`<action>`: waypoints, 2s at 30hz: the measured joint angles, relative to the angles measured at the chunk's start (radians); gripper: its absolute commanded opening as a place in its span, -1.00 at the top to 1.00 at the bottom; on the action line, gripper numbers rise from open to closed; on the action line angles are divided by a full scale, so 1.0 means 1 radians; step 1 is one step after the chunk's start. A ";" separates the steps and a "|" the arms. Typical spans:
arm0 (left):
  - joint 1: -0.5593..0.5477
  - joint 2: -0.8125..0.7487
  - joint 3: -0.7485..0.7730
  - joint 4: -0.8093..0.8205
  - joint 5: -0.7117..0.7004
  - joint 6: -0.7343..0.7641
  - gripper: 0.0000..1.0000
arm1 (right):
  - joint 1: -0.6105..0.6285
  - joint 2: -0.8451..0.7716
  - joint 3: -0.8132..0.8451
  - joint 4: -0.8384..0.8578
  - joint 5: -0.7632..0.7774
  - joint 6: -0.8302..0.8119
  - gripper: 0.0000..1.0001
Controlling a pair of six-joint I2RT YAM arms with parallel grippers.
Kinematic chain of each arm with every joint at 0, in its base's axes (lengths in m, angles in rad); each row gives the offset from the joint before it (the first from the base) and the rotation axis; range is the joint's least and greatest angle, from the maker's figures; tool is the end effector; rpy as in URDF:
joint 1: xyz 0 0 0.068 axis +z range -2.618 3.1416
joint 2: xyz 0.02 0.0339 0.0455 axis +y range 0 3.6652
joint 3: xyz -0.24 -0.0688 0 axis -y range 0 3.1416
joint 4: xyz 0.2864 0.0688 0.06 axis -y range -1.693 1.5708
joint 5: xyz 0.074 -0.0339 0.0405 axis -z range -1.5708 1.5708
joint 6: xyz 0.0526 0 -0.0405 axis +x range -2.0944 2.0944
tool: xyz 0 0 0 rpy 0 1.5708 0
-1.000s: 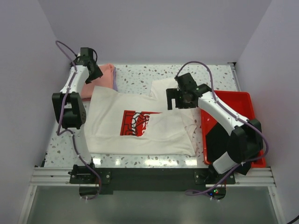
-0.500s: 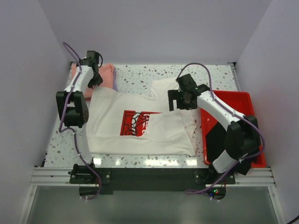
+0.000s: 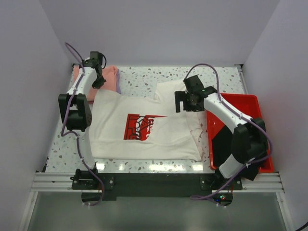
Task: Fold and stack the t-shirts
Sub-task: Fold the tshirt
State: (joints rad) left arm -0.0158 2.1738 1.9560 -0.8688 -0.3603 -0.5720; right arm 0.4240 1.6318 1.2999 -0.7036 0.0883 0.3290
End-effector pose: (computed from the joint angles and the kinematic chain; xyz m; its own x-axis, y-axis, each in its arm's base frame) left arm 0.5063 0.0105 0.1988 -0.6633 -0.4961 -0.5603 -0.6046 0.7965 0.0104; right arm 0.3569 0.1560 0.2077 -0.8611 -0.0356 -0.5072 -0.0957 0.9911 0.0930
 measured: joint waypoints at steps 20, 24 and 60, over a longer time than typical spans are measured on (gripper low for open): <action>-0.013 -0.256 -0.240 0.122 0.020 0.009 1.00 | -0.057 0.558 0.694 0.067 0.090 -0.068 -0.98; -0.013 -0.261 -0.270 0.140 0.033 0.010 1.00 | -0.062 0.707 0.850 0.081 0.108 -0.088 -0.95; -0.013 -0.275 -0.345 0.205 0.071 0.009 1.00 | -0.060 0.930 0.914 0.312 0.187 -0.162 1.00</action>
State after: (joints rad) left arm -0.0288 1.8992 1.6108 -0.6640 -0.2890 -0.5629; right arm 0.3645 2.5614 2.2135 -0.3916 0.2749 0.1669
